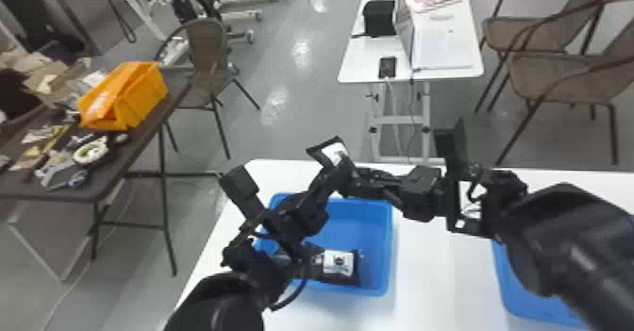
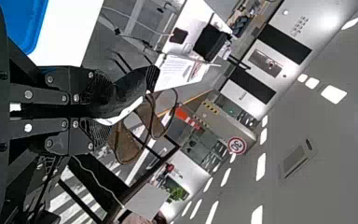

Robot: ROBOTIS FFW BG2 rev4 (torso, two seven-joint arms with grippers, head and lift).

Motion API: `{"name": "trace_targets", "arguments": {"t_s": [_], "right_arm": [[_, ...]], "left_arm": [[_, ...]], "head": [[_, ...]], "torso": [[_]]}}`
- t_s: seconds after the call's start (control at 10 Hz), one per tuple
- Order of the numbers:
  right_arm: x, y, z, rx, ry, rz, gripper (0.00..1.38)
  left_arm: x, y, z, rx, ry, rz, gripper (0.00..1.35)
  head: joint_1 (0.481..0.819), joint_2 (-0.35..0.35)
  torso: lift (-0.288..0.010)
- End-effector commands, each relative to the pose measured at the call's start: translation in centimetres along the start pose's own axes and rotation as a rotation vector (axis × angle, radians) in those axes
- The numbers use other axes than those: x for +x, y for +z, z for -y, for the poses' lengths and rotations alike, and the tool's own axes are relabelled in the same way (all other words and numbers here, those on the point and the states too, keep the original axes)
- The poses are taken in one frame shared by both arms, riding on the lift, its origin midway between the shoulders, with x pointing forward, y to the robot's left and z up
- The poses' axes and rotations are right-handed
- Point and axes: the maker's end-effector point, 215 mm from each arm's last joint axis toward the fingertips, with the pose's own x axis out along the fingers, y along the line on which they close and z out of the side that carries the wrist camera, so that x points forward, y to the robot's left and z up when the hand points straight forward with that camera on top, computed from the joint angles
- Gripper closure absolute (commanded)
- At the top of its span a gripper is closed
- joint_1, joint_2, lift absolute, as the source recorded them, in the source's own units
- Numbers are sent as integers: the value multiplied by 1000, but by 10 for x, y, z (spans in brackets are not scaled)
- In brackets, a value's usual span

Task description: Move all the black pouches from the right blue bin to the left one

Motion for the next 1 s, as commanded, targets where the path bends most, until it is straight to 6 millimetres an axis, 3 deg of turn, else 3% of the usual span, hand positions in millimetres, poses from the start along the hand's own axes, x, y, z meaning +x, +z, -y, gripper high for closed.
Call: {"name": "trace_targets", "arguments": {"t_s": [0.0, 0.1, 0.2, 0.4, 0.6, 0.9], "right_arm": [[-1, -1, 1, 12, -1, 13, 745], [-8, -1, 9, 21, -24, 42, 269], [-27, 4, 24, 31, -74, 81, 25], [-96, 24, 67, 15, -308, 195, 186], [-157, 9, 93, 58, -478, 243, 239], [-193, -24, 103, 101, -591, 250, 239]], "left_arm": [[-3, 6, -3, 15, 12, 29, 1223], [-6, 13, -8, 37, 26, 53, 1223], [-10, 22, -18, 89, 53, 78, 1223], [-26, 34, -44, 236, 148, 118, 1223], [-37, 27, -59, 424, 209, 108, 1223], [-35, -11, -69, 577, 209, 34, 1223]], "head": [[695, 284], [695, 289], [695, 290], [695, 272], [695, 226], [695, 152]], "torso": [[0], [0], [0], [0], [0], [0]]}}
